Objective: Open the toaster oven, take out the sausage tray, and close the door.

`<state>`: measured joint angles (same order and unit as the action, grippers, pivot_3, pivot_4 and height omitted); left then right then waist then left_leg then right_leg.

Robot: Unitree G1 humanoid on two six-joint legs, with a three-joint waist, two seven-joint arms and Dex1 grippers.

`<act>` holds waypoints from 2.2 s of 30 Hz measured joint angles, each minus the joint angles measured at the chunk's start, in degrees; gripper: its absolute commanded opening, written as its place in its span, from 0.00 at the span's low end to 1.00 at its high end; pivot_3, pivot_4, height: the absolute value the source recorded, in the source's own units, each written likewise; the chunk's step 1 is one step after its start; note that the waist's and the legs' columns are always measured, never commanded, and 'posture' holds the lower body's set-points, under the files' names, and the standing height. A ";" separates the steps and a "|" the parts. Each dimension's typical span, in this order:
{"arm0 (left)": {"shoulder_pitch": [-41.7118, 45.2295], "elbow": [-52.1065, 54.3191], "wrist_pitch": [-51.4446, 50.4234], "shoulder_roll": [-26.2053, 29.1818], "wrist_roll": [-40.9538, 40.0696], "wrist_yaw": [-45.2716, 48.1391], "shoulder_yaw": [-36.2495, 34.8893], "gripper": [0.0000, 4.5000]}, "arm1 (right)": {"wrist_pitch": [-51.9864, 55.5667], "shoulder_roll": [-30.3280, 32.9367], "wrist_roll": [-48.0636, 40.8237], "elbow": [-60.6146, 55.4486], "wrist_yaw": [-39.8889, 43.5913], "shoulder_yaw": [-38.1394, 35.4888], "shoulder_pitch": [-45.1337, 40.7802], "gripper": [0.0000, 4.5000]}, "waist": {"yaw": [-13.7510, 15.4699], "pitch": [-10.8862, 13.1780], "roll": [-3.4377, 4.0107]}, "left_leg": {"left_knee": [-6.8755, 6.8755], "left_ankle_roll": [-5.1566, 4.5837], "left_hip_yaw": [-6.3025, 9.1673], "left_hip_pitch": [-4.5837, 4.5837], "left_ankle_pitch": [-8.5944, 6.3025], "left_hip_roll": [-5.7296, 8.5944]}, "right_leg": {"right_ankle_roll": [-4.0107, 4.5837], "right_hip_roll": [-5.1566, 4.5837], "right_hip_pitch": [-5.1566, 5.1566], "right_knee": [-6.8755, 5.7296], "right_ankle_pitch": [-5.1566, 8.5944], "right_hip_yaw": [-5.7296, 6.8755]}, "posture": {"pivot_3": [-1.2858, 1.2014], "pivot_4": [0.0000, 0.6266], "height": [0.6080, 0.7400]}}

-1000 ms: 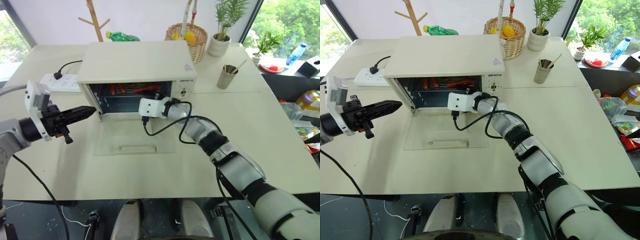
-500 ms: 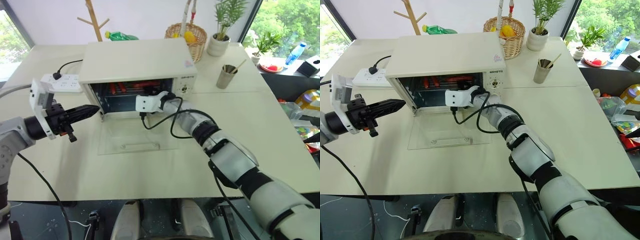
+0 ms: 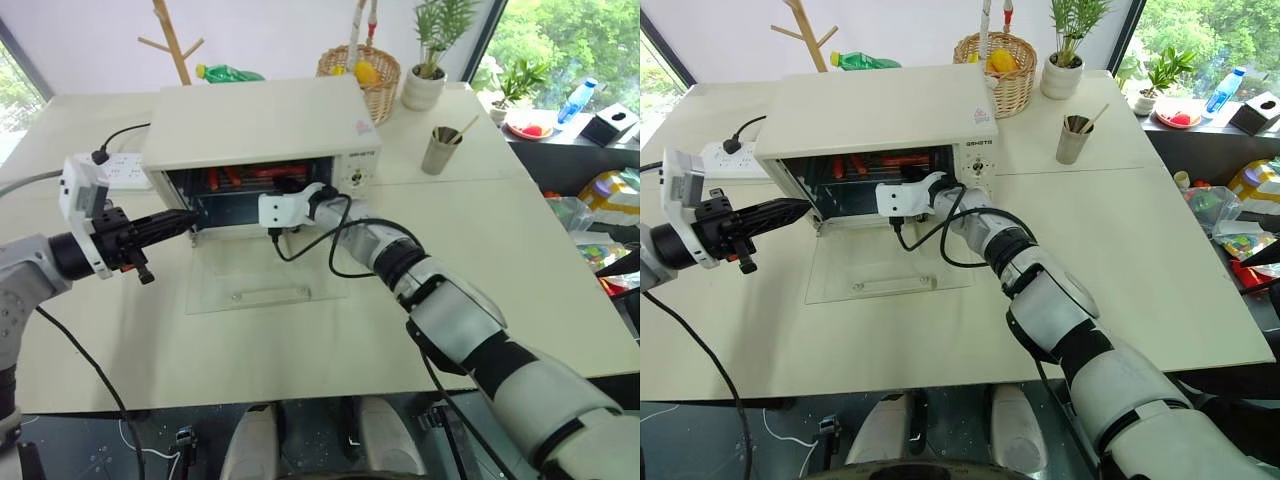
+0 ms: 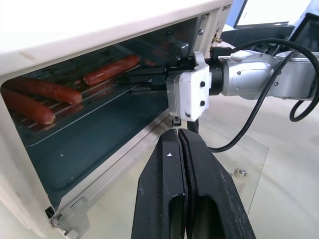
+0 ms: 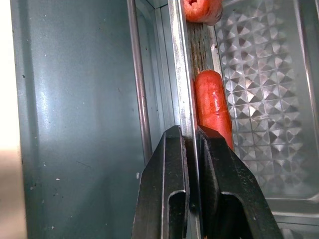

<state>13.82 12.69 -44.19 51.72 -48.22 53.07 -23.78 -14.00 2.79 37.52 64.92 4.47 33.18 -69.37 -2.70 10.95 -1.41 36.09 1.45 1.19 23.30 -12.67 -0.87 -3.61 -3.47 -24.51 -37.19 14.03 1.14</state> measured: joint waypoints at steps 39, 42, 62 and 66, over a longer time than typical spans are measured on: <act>22.38 -24.36 8.28 -1.32 12.19 12.78 13.18 0.00 | 5.09 10.57 0.73 -42.67 13.92 -0.26 22.06 0.03 | 0.08 0.00 -0.04 | -0.03 -0.01 -0.14 0.05 0.00 -0.02 | -0.01 0.17 -0.06 0.01 0.00 -0.03 | 0.52 0.24 1.00; 21.39 -22.60 7.24 0.52 11.55 15.08 12.86 0.00 | 5.44 11.97 1.18 -46.69 14.97 -0.36 24.38 0.03 | 0.21 0.00 -0.05 | -0.01 -0.01 -0.13 0.05 0.00 -0.02 | -0.01 0.17 -0.06 0.01 0.00 -0.03 | 0.52 0.24 1.00; 10.56 -14.66 2.35 7.76 8.69 24.26 10.14 0.00 | 5.32 18.85 0.87 -68.40 23.01 -3.63 39.30 0.03 | 0.96 -0.01 -0.09 | 0.11 -0.02 -0.14 0.07 -0.01 0.02 | 0.10 0.05 0.02 0.08 0.11 -0.02 | 0.52 0.24 1.00; 9.64 -14.42 2.23 7.73 8.19 23.64 8.69 0.00 | 5.32 19.18 0.98 -69.59 23.20 -4.41 40.67 0.03 | 1.62 -0.01 -0.09 | 0.14 -0.02 -0.20 0.06 -0.01 0.02 | 0.13 0.03 0.03 0.09 0.13 -0.04 | 0.52 0.24 1.00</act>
<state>23.47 -1.73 -41.96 59.45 -40.03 76.70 -15.09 -8.68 21.96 38.50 -4.67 27.66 28.77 -28.71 -1.08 10.94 -1.50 36.23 1.43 1.00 23.36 -12.68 -0.85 -3.47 -3.43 -24.48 -37.09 14.15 1.10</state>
